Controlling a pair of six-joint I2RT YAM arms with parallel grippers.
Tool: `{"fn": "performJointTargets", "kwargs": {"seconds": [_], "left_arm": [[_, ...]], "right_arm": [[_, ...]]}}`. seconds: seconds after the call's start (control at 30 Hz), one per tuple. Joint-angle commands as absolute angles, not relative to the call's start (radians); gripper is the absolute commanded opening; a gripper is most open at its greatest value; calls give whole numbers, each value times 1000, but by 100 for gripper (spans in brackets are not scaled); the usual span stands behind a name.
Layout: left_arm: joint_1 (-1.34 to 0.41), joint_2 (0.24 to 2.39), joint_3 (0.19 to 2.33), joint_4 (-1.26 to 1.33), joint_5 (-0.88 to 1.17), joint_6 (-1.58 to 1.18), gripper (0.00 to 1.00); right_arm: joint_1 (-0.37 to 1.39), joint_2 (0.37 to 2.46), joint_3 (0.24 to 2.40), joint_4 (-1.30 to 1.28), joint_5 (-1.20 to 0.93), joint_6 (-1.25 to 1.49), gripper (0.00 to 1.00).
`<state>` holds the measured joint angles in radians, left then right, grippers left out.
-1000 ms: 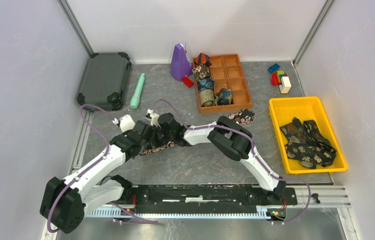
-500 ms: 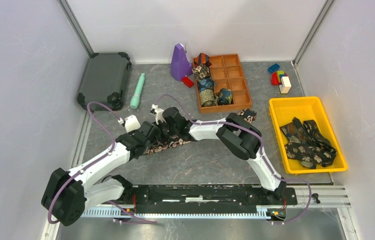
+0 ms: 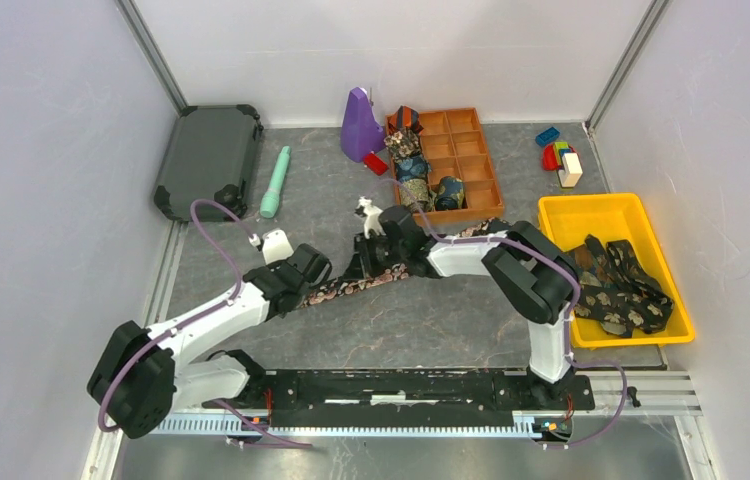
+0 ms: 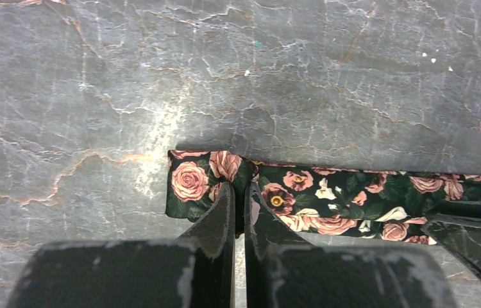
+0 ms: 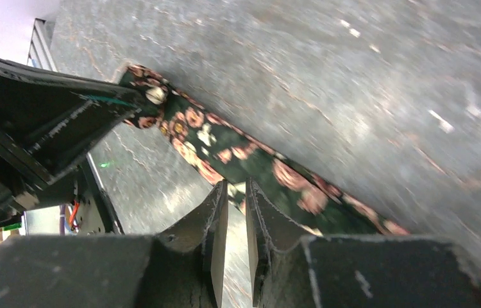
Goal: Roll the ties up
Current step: Roll the tie at the center of the board.
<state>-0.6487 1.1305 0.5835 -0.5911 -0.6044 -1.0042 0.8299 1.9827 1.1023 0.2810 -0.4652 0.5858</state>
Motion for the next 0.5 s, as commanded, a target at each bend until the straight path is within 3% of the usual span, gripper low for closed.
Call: {"fn": "performJointTargets", "kwargs": {"seconds": [0.0,0.27,0.47], "left_arm": [[-666,1153,581,-505,-626,-1004,2],[-692,1195,577,-463,-614,-958,5],[-723,1194,573,-463,-637,-925,24]], "right_arm": [[792,1882,1007,357,-472,573,22],[778,1839,945,371,-475,569,23],[778,1832,937,375,-476,571,23]]}}
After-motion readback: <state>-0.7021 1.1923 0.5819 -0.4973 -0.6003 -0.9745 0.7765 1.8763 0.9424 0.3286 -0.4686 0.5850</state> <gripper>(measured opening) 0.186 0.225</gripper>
